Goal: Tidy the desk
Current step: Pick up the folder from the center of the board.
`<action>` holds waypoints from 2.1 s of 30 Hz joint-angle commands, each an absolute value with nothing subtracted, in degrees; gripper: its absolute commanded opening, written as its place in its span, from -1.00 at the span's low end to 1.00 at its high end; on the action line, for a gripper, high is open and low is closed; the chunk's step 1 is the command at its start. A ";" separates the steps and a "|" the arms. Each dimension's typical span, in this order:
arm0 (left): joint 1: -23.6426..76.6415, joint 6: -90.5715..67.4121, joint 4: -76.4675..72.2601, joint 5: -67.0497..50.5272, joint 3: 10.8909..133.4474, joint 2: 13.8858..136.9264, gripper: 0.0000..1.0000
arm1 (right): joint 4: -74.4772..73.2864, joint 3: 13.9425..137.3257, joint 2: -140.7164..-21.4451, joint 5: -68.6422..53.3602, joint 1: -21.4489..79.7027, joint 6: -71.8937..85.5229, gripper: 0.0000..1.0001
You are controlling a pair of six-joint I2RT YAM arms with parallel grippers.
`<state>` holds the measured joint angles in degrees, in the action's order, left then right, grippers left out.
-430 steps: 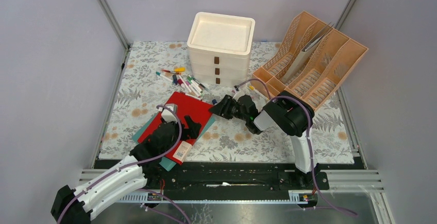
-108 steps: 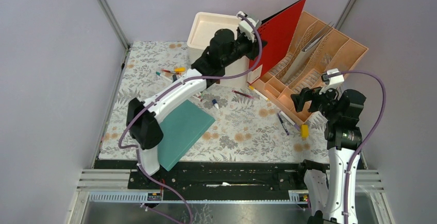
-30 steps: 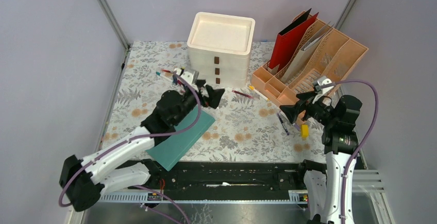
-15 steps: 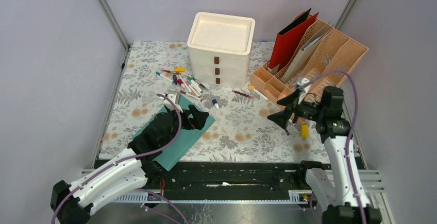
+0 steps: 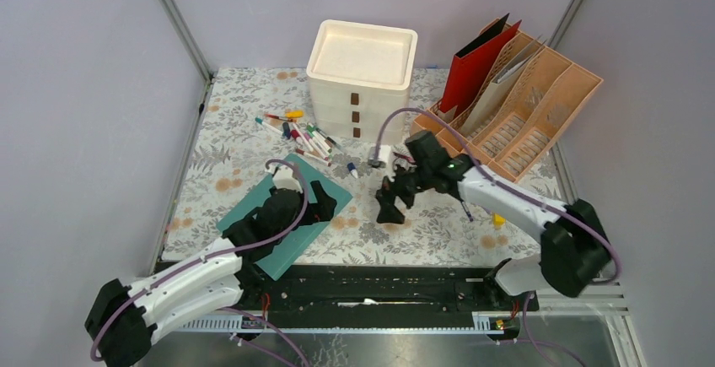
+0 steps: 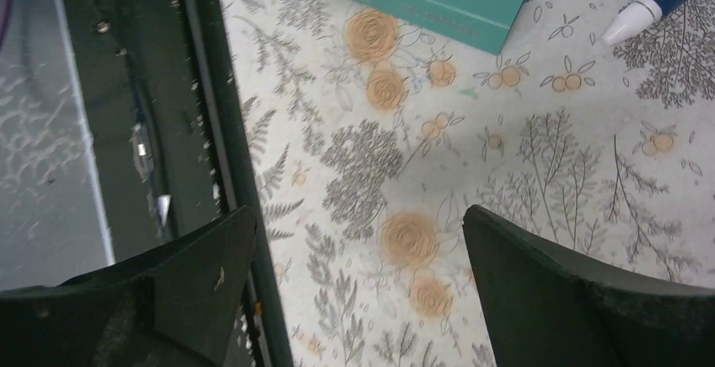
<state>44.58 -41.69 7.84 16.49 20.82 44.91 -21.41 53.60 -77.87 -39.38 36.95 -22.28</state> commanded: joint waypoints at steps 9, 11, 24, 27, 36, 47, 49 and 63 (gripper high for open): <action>44.35 -49.26 12.77 26.71 15.96 36.55 0.97 | -0.75 65.19 -100.70 -29.50 45.16 -4.56 0.90; 44.31 -50.27 12.74 26.78 14.98 36.48 0.97 | 2.97 64.94 -102.87 -28.48 45.71 -1.70 0.85; 44.32 -49.67 12.52 26.40 12.79 35.12 0.97 | 18.00 60.40 -107.37 -21.93 46.41 8.86 0.83; 44.38 -49.73 11.46 25.65 11.68 35.12 0.97 | 17.91 60.64 -108.75 -22.92 46.39 10.29 0.83; 44.37 -48.67 9.43 23.65 11.25 35.98 0.96 | 18.37 59.79 -110.29 -24.16 46.32 13.79 0.81; 44.33 -48.07 4.92 21.21 9.79 38.54 0.96 | 21.74 57.89 -111.22 -29.66 43.27 20.43 0.62; 44.38 -48.14 3.82 20.69 9.48 39.54 0.95 | 22.42 57.60 -111.49 -30.81 42.37 21.62 0.52; 44.33 -47.21 -1.99 17.54 8.84 45.49 0.92 | 27.83 56.53 -114.90 -37.23 39.29 28.08 0.12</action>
<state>44.53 -47.79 0.80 20.53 9.89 44.12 24.16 56.99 -113.58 -34.44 39.42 25.91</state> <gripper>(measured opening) 0.964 0.557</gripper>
